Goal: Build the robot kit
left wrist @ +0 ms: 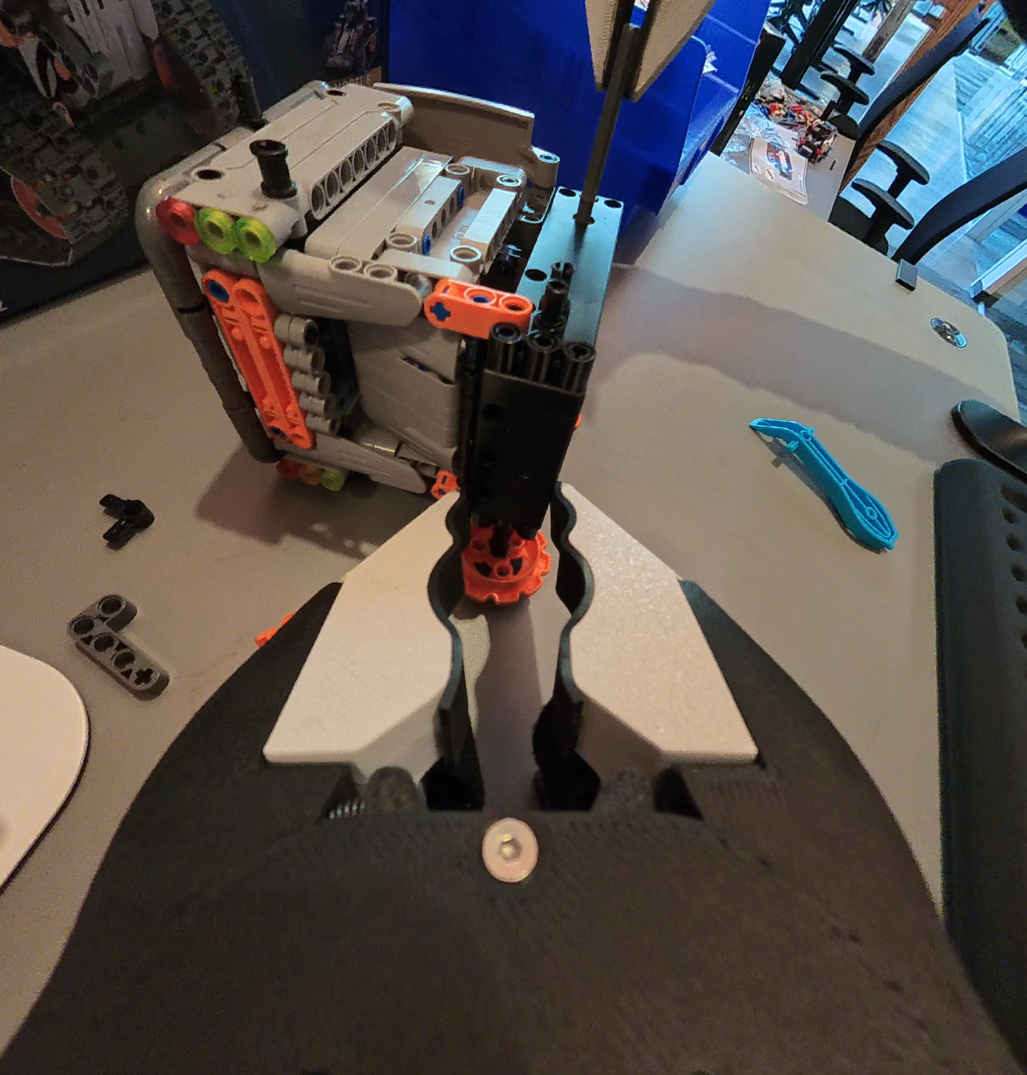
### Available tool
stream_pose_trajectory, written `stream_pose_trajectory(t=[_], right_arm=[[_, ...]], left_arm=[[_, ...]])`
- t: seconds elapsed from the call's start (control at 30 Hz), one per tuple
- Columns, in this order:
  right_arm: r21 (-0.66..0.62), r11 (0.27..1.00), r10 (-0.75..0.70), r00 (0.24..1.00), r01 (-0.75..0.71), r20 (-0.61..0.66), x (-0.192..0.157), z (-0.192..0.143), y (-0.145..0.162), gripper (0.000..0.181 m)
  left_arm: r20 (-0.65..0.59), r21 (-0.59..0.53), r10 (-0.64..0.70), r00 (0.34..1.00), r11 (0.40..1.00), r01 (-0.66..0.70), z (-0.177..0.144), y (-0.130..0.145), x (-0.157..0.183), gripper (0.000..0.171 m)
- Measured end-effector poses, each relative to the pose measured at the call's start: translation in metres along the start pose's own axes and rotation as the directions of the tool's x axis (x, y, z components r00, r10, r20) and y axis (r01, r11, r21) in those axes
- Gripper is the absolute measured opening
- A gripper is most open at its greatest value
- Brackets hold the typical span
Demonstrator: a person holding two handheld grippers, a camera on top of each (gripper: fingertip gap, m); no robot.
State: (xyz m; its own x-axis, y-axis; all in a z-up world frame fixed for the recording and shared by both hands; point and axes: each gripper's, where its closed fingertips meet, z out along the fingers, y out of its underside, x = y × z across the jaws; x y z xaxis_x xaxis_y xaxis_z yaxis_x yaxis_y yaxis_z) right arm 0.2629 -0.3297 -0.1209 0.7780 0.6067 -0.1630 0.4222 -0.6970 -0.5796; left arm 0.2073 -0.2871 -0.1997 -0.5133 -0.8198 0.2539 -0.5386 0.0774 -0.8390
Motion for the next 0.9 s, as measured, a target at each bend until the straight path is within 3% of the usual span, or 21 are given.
stream_pose_trajectory(t=[0.63,0.9], right_arm=[[-0.009,1.000,-0.013,1.000,0.013,0.023,0.0004,0.0008,-0.0013,0.001],[-0.004,0.996,-0.085,0.993,0.085,0.076,-0.0025,0.0030,-0.0024,0.001]], left_arm=[[-0.003,0.008,0.013,1.000,1.000,-0.013,-0.0001,0.0003,-0.0005,0.026],[-0.014,0.004,0.022,1.000,1.000,-0.022,-0.0003,0.0003,-0.0010,0.026]])
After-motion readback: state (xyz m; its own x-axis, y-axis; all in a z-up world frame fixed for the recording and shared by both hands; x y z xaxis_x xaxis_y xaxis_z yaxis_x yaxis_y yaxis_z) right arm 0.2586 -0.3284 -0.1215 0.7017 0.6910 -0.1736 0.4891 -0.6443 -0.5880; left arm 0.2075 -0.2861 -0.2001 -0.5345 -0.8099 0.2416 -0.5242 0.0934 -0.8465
